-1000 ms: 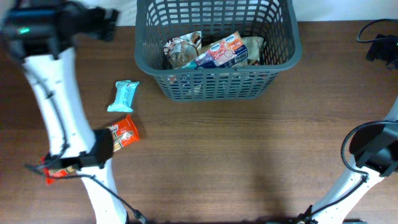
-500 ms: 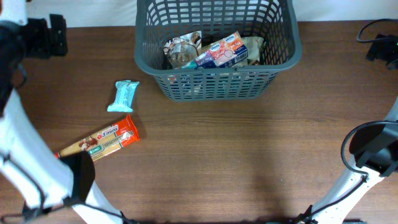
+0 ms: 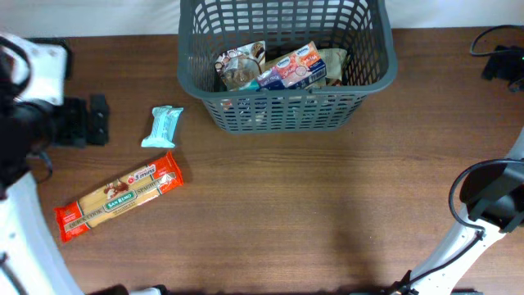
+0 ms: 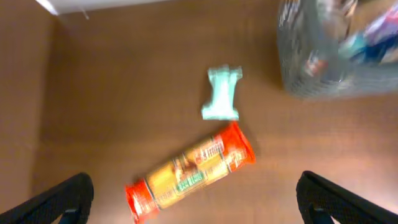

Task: Pack container
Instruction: 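Open left gripper, withdraw it and move toward the spaghetti pack, then lower left gripper onto the orange San Remo spaghetti pack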

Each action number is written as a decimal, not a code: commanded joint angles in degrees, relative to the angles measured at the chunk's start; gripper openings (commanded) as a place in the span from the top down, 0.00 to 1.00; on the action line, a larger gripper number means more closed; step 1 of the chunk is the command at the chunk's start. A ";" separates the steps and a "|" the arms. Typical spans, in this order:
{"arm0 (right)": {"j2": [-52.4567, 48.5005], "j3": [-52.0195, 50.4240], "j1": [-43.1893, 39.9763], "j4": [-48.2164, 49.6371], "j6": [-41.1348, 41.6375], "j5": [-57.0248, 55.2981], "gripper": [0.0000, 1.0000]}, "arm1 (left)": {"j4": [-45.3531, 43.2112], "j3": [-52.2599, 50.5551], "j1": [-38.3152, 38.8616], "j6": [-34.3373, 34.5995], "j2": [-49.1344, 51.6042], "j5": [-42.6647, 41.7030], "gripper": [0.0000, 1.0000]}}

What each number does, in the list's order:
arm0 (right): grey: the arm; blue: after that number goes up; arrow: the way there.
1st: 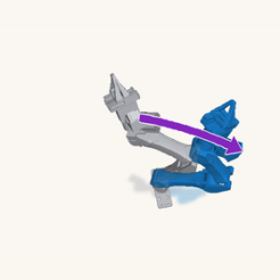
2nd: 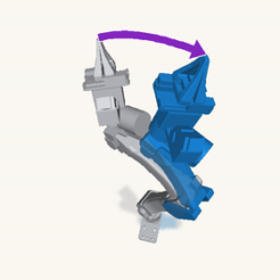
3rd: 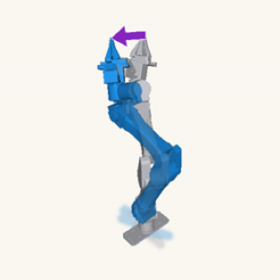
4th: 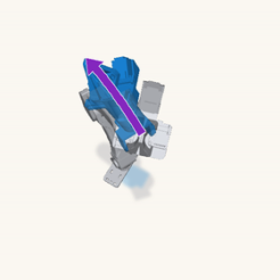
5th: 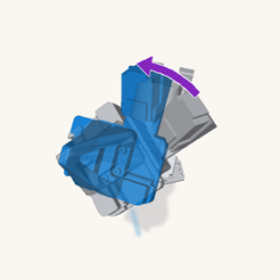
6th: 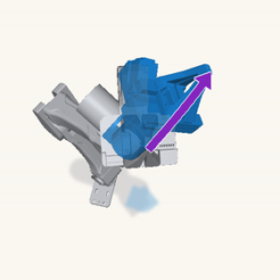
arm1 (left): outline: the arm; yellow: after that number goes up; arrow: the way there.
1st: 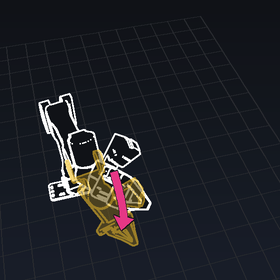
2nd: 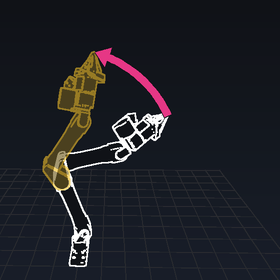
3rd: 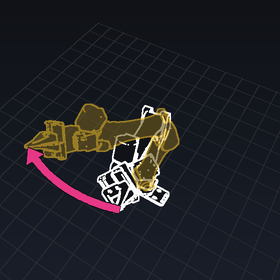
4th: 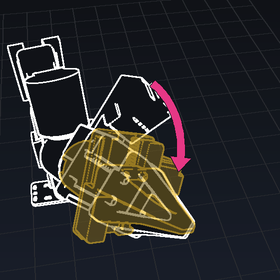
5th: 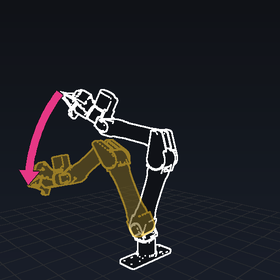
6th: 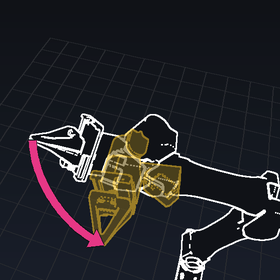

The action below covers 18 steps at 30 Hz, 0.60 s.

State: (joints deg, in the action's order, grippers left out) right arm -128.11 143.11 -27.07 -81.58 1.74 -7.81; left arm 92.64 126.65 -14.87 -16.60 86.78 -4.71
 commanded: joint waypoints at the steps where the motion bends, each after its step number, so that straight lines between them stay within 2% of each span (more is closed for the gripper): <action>1: 0.22 -0.09 0.04 0.15 0.70 0.11 0.01 | -3.65 -11.52 -1.70 -0.79 -2.60 0.90 0.01; 6: 0.22 -0.09 0.04 0.15 0.70 0.11 0.01 | -13.46 -27.50 -5.60 -0.87 -2.86 -2.93 0.01; 13: 0.22 -0.09 0.04 0.15 0.70 0.11 0.01 | -26.73 -48.98 -11.52 -2.73 -2.80 -14.75 0.01; 18: 0.22 -0.09 0.04 0.15 0.70 0.11 0.01 | -31.78 -59.14 -12.35 4.74 -2.80 -13.18 0.01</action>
State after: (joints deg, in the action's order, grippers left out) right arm -128.11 143.11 -27.07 -81.56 1.72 -7.81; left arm 62.50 71.46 -26.89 -16.71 84.79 -16.19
